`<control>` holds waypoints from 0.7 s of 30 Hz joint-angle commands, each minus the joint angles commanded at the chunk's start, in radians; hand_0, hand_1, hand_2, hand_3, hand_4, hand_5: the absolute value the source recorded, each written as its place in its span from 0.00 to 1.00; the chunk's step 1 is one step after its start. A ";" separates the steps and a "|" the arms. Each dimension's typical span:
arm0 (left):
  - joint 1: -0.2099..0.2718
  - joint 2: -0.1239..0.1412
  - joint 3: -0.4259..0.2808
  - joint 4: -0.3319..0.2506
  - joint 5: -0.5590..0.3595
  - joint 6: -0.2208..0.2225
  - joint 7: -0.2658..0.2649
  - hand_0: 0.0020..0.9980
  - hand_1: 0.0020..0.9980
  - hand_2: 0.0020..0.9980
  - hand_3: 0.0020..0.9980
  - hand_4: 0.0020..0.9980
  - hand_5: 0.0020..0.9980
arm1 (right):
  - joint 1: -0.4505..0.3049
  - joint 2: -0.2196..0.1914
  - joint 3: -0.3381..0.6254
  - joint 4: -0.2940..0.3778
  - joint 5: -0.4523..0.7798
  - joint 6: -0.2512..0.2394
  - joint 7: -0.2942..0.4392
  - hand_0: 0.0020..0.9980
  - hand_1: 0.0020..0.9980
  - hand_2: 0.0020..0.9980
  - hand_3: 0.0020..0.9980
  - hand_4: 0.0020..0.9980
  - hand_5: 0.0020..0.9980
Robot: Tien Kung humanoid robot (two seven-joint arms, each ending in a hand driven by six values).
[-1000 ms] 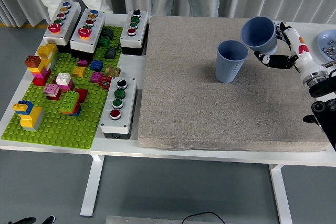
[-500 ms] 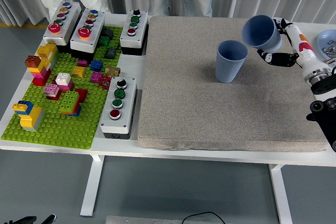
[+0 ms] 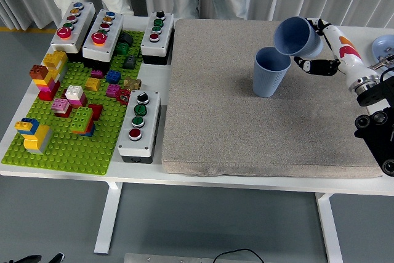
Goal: Pick cup pour cup place
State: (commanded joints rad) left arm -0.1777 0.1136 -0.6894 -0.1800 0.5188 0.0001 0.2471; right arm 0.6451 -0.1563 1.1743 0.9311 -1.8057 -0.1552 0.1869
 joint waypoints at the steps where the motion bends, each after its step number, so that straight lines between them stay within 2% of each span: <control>1: 0.000 0.000 0.001 0.000 -0.001 0.000 0.000 0.77 0.81 0.83 0.67 0.53 0.91 | 0.003 -0.001 0.001 -0.003 -0.001 0.000 0.001 0.83 0.74 0.68 0.71 0.72 0.09; 14: -0.002 -0.001 -0.002 0.000 0.000 0.000 -0.002 0.77 0.81 0.83 0.67 0.53 0.91 | 0.009 -0.018 0.010 -0.027 -0.023 -0.020 0.017 0.84 0.74 0.68 0.71 0.72 0.09; 21: -0.007 -0.001 -0.002 0.000 0.001 0.000 -0.003 0.77 0.81 0.83 0.67 0.53 0.91 | 0.014 -0.030 -0.013 -0.022 -0.095 -0.081 0.009 0.84 0.74 0.68 0.71 0.72 0.09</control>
State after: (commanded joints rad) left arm -0.1844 0.1124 -0.6915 -0.1800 0.5196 -0.0001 0.2444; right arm 0.6588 -0.1859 1.1609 0.9090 -1.9007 -0.2360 0.1959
